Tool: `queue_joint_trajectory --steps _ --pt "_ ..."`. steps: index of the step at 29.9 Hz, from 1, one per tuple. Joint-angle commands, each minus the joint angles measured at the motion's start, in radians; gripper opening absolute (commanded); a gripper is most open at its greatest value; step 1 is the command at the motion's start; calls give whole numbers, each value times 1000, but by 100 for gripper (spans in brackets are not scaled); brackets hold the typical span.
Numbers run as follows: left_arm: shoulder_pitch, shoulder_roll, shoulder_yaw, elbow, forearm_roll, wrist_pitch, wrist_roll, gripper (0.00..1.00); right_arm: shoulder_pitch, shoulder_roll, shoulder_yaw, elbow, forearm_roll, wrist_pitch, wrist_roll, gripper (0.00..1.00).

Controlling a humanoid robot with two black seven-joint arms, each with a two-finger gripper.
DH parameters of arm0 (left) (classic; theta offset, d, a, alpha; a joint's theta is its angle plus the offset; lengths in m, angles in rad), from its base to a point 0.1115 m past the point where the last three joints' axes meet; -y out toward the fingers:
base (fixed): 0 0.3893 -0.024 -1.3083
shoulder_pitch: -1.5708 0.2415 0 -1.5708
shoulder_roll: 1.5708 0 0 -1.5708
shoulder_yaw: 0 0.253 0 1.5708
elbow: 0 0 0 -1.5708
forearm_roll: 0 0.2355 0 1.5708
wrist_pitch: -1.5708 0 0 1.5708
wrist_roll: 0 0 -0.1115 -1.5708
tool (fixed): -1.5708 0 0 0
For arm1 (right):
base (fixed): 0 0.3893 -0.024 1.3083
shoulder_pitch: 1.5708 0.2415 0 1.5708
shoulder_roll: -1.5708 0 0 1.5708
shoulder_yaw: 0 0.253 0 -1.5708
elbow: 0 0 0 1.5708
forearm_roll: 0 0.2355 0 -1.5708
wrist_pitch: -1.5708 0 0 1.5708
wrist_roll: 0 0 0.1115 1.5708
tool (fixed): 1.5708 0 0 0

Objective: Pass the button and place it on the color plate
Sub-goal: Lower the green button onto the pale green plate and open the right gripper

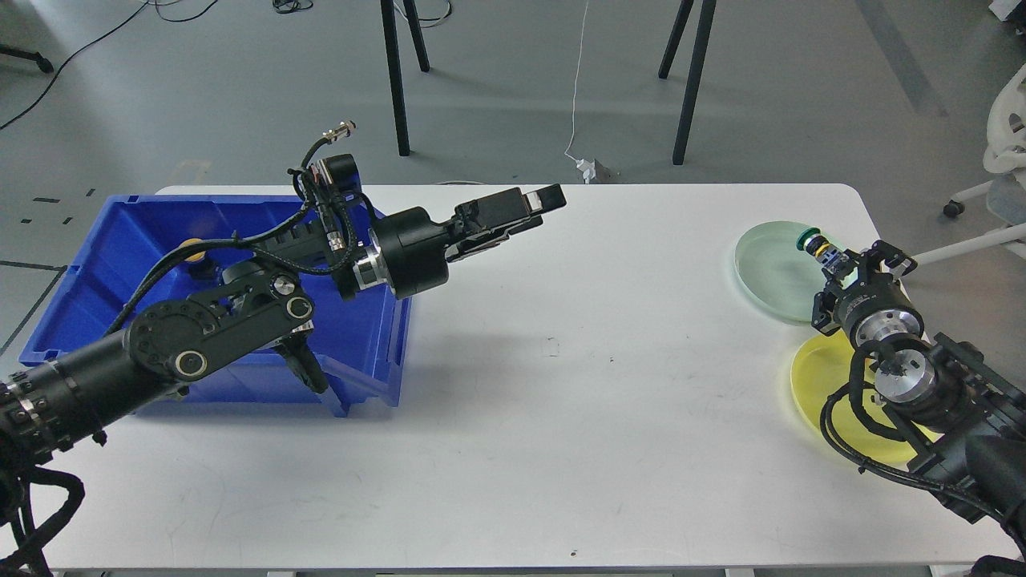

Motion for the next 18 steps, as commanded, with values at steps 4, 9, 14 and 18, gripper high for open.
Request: queue_joint_trajectory --steps 4,9,14,18 --pt "0 -1 0 2 0 -1 0 79 20 23 -7 -45 3 0 -18 12" --pt "0 -3 0 2 0 -1 0 79 21 23 2 -45 3 -2 -18 36" --pt "0 -3 0 2 0 -1 0 79 23 23 8 -45 3 -2 -18 48" --pt "0 -4 0 2 0 -1 0 79 23 23 10 -45 3 -2 -18 58"
